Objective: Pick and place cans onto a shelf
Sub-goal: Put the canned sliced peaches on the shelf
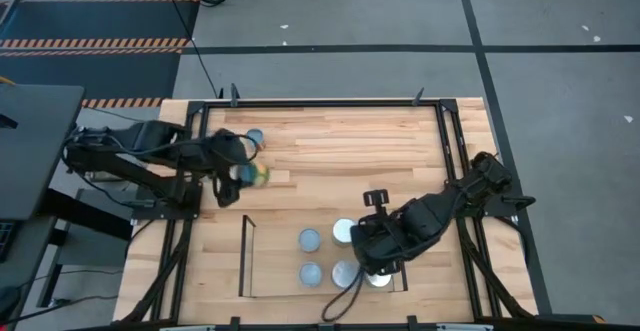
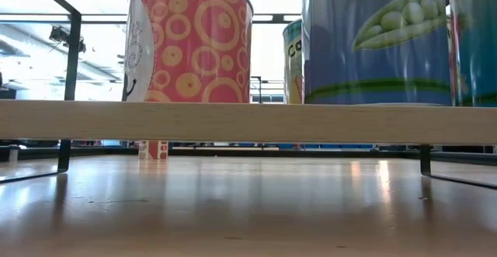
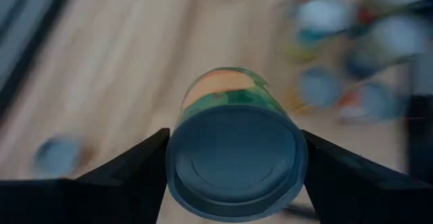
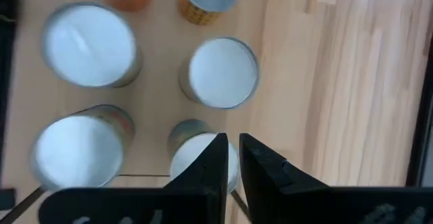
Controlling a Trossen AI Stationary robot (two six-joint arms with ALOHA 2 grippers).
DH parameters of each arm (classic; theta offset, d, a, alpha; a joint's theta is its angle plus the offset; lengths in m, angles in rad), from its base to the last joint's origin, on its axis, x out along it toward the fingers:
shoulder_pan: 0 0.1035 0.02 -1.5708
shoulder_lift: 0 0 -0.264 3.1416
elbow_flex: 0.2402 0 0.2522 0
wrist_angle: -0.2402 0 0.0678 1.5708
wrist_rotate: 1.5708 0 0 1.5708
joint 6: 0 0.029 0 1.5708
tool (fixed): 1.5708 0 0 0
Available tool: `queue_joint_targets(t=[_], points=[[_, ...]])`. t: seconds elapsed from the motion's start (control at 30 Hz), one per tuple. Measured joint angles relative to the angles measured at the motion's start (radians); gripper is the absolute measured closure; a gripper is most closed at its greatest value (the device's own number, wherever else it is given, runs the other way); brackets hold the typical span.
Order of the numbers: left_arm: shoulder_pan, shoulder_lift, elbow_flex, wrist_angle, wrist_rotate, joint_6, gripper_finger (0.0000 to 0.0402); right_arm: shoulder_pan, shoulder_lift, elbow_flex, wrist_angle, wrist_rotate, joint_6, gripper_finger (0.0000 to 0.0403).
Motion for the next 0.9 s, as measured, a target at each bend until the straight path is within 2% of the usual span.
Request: queue_joint_targets(t=[0.07, 0.13, 0.3, 0.43, 0.6, 0.73, 0.9], points=[[-0.028, 0.027, 0.003, 0.075, 0.041, 0.033, 0.0114, 0.017, -0.013, 0.000, 0.002, -0.001, 0.005, 0.0359], [-0.056, 0.067, 0.011, 0.070, 0.069, 0.034, 0.0115, 0.030, -0.028, 0.000, -0.001, 0.005, 0.021, 0.0359], [-0.057, 0.267, 0.184, -0.161, 0.090, 0.044, 0.0116, 0.049, -0.062, 0.000, -0.001, 0.041, 0.055, 0.0359], [-0.058, 0.407, 0.302, -0.318, 0.091, 0.110, 0.0116, 0.049, -0.078, 0.000, 0.008, 0.112, 0.074, 0.0359], [-0.071, 0.461, 0.277, -0.262, 0.118, 0.134, 0.0116, 0.040, -0.079, 0.000, -0.004, 0.132, 0.100, 0.0359], [-0.091, 0.490, 0.233, -0.182, 0.090, 0.029, 0.0114, 0.041, -0.079, 0.000, -0.003, 0.117, 0.138, 0.0359], [-0.165, 0.548, 0.190, -0.165, 0.089, -0.014, 0.0113, 0.079, -0.102, 0.000, -0.003, 0.083, 0.185, 0.0359]])
